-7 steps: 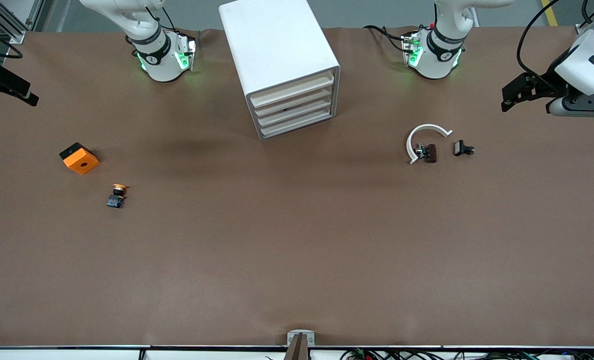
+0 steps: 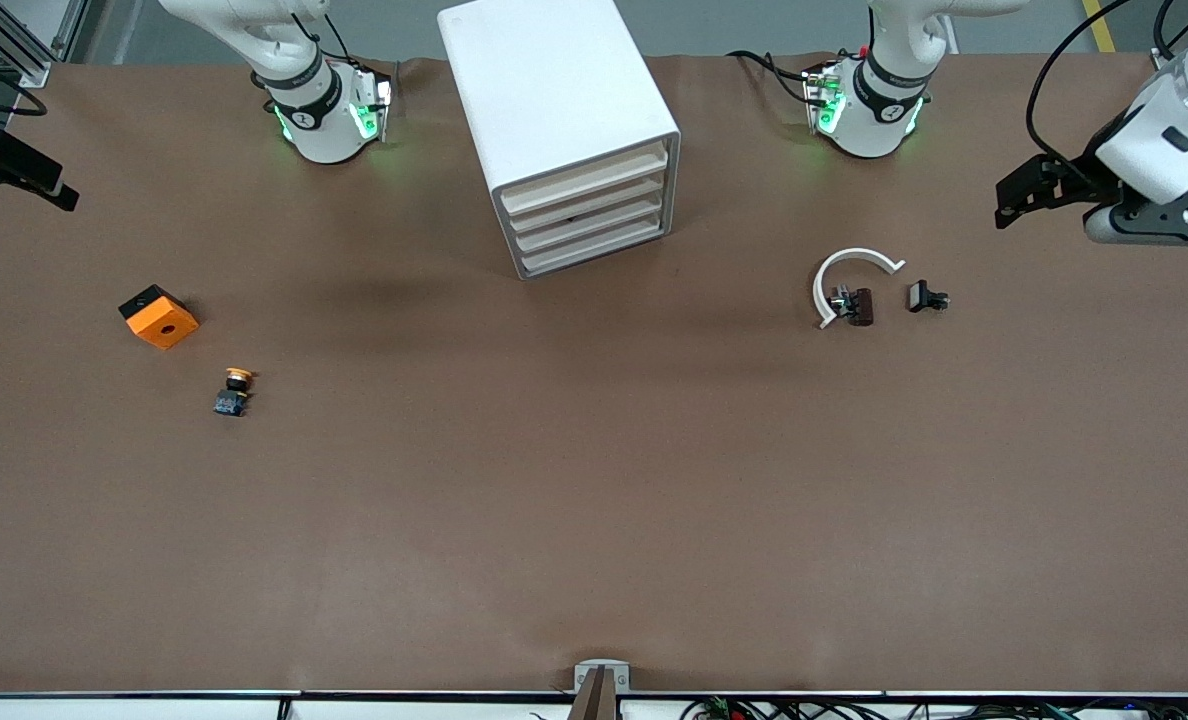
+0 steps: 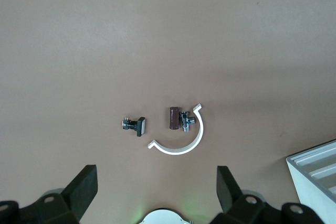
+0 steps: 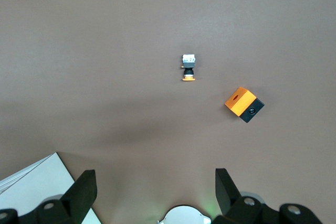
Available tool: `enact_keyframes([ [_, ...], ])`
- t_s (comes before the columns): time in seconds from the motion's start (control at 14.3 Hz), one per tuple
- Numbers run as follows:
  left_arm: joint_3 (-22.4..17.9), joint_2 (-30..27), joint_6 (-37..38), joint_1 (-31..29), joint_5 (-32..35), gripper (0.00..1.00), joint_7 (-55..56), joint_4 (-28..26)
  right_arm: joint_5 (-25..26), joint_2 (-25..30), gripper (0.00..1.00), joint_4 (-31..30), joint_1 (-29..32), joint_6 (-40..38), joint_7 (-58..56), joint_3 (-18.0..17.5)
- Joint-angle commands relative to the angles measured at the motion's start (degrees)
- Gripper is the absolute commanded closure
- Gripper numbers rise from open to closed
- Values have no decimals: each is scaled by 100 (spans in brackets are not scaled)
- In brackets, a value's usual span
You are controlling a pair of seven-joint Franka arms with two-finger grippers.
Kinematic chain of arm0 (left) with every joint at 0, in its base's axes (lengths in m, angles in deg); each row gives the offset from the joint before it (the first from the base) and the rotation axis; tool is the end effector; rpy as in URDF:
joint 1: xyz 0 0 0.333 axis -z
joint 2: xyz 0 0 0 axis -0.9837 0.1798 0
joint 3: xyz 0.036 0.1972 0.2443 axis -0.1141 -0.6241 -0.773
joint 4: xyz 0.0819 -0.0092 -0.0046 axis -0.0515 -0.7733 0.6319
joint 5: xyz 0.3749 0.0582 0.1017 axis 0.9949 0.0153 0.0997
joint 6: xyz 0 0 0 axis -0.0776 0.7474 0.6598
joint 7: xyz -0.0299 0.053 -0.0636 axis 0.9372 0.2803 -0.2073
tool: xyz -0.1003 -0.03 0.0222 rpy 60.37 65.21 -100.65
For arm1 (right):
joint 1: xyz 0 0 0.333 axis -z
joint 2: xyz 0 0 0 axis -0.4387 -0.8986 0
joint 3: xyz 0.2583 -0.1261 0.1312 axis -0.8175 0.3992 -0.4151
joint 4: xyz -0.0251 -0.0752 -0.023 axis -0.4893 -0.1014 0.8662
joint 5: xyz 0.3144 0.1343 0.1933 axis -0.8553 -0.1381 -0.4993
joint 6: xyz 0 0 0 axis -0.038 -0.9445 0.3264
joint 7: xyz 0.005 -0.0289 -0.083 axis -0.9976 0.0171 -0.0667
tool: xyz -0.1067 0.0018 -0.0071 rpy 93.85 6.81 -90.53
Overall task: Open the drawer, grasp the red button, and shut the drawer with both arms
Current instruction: 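Reach the left gripper toward the white cabinet's drawer handle, then lower the left gripper onto the drawer handle and grasp it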
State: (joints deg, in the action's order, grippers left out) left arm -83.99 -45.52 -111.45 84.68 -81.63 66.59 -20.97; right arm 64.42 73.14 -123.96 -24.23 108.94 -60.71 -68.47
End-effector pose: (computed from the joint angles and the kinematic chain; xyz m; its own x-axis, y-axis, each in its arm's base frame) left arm 0.5108 -0.0551 0.6016 0.9934 -0.0637 -0.0956 -0.0635 -0.9980 0.0061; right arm 0.4935 -0.0457 0.6627 0.9870 -0.1472 -0.0649 -0.1502 -0.9877 -0.0429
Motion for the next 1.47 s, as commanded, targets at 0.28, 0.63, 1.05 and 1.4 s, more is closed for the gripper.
enact_keyframes([
  [0.28, 265, 1438, -754, 50, 84, 0, 164, -138, -11, 165, 0, -146, -48, 82, 94, 6],
  [0.63, 459, 2713, -1667, 567, 232, 0, 1961, -86, -2, 156, 0, -154, -48, 64, 94, -3],
  [1.05, 521, 3759, -1583, 1517, 190, 0, 6195, 650, -2, 156, 0, -163, -39, 47, 94, -3],
  [1.4, 1066, 4577, -334, 1571, -1187, 0, 8871, 1575, 7, 174, 0, -242, -22, 56, 94, 6],
])
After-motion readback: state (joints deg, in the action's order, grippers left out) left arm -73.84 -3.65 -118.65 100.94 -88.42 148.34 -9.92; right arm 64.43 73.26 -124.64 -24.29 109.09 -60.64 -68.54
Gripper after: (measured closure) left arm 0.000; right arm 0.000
